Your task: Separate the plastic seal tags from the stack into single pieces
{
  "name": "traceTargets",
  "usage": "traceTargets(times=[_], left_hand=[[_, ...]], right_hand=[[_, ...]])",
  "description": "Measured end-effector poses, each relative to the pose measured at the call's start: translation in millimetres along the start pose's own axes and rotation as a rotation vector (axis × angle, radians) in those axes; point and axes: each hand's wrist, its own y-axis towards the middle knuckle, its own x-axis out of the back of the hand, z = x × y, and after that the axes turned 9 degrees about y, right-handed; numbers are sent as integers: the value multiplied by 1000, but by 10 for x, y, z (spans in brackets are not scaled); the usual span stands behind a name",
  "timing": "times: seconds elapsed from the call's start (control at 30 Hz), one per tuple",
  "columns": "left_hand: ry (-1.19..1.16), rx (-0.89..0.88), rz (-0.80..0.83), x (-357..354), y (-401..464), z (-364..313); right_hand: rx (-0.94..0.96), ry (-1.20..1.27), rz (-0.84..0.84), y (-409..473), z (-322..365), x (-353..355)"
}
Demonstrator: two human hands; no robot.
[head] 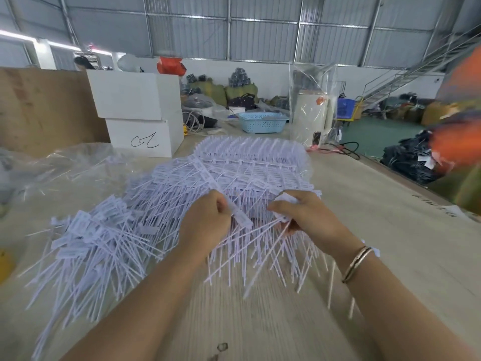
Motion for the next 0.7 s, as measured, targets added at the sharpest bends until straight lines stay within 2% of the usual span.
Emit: traceTargets(times=[0.1,0.17,0.3,0.4,0.5,0.63,0.7], left_hand=[[255,-42,67,70,-43,36],[289,-63,116,75,-60,39],[122,-62,195,24,-61,61],[-35,-73,96,-7,-43,57],[-91,-93,5,-50,-65,33],[-124,-142,-19,-95,-86,17],[-184,-80,12,-80,-84,16]], right_hand=[[-48,124,-15,11,9,132],[-111,194,-11,24,-44,118],[-161,43,38,72,-187,-66],[-156,49,-28,135,-218,-161],[-154,50,-65,166,-204,-216],[-182,67,-70,172,-176,-225],[-197,58,-40,170,-185,-234]])
